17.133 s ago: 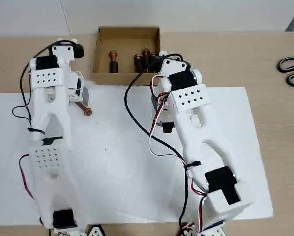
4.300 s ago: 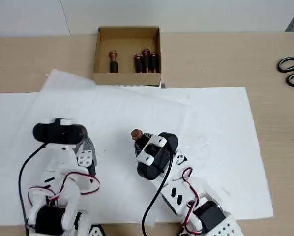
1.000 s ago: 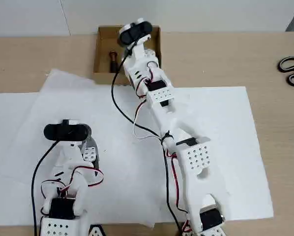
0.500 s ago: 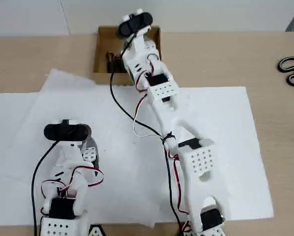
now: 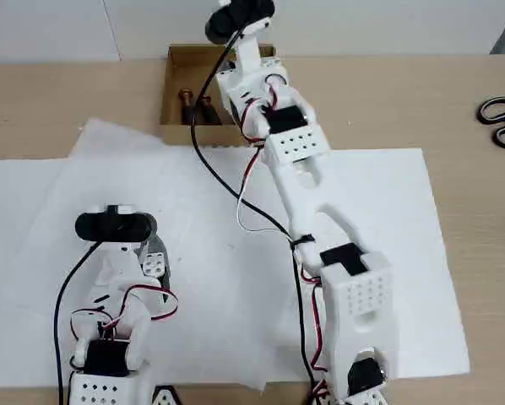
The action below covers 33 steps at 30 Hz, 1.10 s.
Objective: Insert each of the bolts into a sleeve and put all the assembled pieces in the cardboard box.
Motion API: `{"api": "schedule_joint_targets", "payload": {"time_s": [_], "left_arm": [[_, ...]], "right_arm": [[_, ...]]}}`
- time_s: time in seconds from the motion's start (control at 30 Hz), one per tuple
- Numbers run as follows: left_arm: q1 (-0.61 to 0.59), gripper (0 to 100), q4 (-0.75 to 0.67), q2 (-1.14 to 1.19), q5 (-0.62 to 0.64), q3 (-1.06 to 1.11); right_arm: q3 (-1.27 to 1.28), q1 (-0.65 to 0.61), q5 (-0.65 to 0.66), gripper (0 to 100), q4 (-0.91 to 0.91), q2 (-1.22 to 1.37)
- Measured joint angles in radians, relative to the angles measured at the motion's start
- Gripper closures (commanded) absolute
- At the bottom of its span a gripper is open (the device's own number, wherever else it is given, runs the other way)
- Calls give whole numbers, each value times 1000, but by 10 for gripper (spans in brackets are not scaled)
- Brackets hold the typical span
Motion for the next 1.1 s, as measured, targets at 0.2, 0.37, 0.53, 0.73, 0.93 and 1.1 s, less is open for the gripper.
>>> {"api": "schedule_joint_targets", "payload": {"time_s": [0.2, 0.37, 0.53, 0.73, 0.93, 1.1], "left_arm": [[0, 994, 0, 0, 0, 0], [0, 994, 0, 0, 0, 0], [0, 994, 0, 0, 0, 0], [0, 994, 0, 0, 0, 0], [0, 994, 0, 0, 0, 0], [0, 994, 0, 0, 0, 0]], "right_arm": [[0, 0, 0, 996, 252, -138], [0, 0, 0, 995, 489, -258], [0, 0, 0, 994, 697, -385], [0, 41, -44, 994, 895, -549], [-5, 110, -55, 994, 984, -715], [-6, 180, -55, 995, 1022, -807]]}}
